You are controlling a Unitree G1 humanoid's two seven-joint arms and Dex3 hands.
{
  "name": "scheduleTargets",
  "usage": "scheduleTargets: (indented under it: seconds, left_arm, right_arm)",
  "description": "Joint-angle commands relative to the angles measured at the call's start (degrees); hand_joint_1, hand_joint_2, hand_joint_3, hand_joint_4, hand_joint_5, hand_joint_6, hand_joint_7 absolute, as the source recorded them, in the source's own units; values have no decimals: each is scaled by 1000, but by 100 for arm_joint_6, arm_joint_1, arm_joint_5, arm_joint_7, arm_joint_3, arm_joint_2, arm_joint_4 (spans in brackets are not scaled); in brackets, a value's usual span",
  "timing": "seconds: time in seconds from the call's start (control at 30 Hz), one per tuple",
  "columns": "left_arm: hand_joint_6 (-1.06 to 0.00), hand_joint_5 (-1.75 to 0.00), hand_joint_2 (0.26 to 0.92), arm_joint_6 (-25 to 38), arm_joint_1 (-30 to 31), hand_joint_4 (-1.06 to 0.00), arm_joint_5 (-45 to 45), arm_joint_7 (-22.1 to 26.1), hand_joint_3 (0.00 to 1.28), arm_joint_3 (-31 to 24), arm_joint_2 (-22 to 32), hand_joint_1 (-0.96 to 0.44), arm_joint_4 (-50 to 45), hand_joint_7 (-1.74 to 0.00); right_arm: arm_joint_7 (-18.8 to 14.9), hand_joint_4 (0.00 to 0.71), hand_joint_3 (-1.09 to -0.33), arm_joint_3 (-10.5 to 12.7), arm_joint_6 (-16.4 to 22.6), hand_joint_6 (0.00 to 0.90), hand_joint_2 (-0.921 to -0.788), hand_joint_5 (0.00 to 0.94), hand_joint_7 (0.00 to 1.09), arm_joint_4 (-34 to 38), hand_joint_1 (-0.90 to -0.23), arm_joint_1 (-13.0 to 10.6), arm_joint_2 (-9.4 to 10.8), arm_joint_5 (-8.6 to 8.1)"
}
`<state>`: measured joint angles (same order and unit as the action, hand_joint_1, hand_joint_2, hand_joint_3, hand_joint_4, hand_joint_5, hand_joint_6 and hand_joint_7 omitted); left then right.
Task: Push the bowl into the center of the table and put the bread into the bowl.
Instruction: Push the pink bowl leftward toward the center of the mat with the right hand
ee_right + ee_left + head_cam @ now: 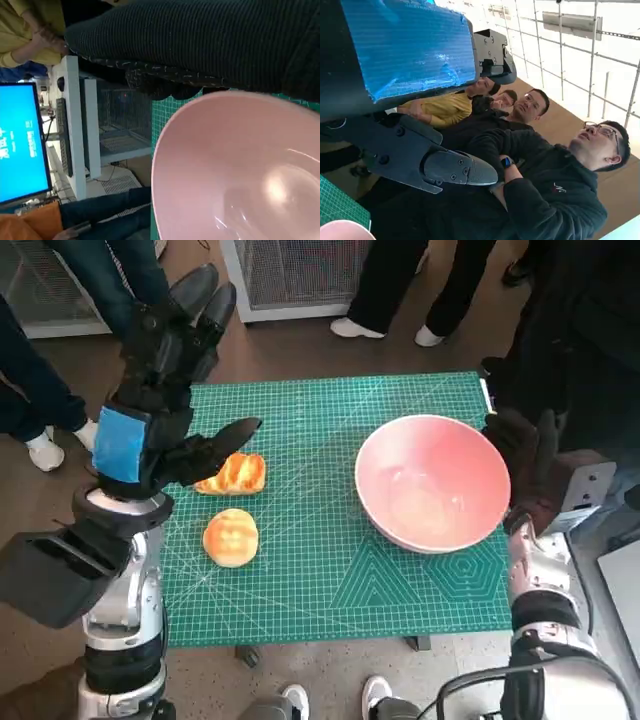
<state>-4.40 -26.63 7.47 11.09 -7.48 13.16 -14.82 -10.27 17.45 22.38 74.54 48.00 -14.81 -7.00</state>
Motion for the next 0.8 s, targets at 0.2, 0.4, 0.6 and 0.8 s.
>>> scheduleTargets:
  seconds: [0.2,0.4,0.6,0.8]
  left_arm:
    - [-6,0,921,33,29,-253,-15,-54,220,-14,31,-409,-106,-591]
    - [-4,0,921,21,34,-253,3,-41,218,-39,51,-419,-100,-594]
    - [-5,-1,921,22,37,-254,34,-25,215,-67,69,-428,-84,-594]
    - [-6,-1,921,37,46,-255,39,-20,214,-82,84,-427,-99,-592]
  right_arm:
    - [-119,353,-824,41,-54,330,-921,1,260,60,-569,-122,289,-27]
    - [-141,341,-825,58,-44,328,-921,0,247,49,-577,-85,421,-35]
    - [-110,337,-837,61,-59,332,-921,0,238,44,-572,-26,568,-36]
    - [-110,348,-838,55,-22,336,-921,6,231,28,-571,7,702,-35]
